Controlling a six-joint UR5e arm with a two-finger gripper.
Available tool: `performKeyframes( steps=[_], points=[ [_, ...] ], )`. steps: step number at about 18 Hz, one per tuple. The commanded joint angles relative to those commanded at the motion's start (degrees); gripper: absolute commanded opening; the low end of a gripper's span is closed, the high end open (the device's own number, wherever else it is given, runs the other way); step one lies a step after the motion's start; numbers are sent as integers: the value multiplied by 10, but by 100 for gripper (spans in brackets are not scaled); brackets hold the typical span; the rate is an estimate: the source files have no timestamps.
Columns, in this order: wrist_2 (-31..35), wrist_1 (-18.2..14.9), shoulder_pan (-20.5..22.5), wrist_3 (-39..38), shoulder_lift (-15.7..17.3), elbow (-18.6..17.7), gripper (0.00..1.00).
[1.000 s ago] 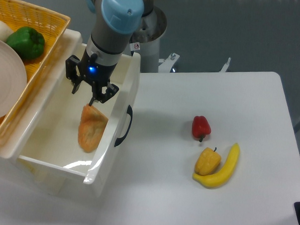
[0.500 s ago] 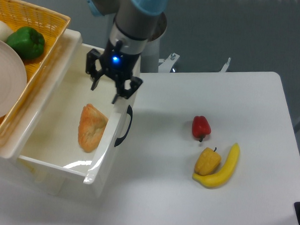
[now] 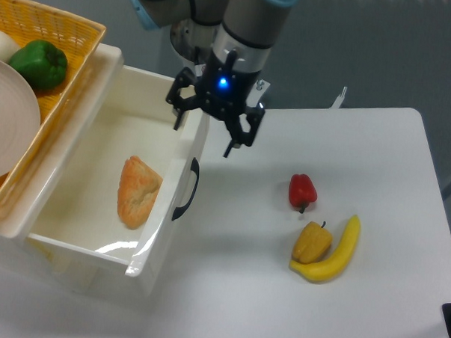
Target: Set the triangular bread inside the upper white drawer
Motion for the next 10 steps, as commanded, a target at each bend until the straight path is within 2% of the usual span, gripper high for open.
performKeyframes(
  steps=[4,10],
  points=[
    [69,-3,1,97,-7,0,100],
    [102,3,-1,118,-31,-4,100]
  ],
)
